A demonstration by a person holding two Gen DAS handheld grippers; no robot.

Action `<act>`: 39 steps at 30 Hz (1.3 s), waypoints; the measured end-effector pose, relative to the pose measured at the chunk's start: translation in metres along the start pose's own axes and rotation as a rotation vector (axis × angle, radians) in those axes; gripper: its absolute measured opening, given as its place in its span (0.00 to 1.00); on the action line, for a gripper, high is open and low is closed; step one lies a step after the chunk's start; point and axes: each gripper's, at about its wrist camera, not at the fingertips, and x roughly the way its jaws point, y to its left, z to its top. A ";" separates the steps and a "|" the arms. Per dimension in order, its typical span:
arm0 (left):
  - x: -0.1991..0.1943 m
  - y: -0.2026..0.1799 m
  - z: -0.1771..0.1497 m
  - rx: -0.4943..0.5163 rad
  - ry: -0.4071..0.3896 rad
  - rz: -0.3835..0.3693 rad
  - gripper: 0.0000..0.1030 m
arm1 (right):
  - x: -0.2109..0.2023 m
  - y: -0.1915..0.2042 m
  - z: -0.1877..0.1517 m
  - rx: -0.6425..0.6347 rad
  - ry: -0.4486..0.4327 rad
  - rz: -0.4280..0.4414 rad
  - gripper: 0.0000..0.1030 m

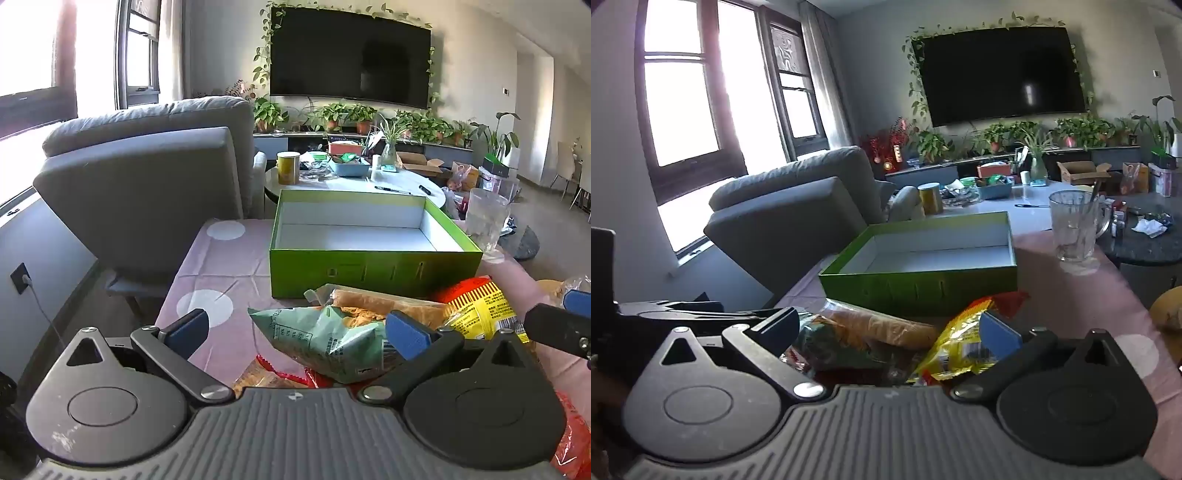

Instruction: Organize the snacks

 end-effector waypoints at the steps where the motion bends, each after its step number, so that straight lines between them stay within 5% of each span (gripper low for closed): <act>1: 0.000 0.000 0.000 -0.001 0.002 -0.005 1.00 | 0.000 0.001 0.000 -0.012 -0.002 -0.010 0.79; 39: 0.009 0.001 -0.009 0.022 0.037 -0.021 0.99 | 0.015 -0.011 0.008 0.015 0.057 -0.014 0.79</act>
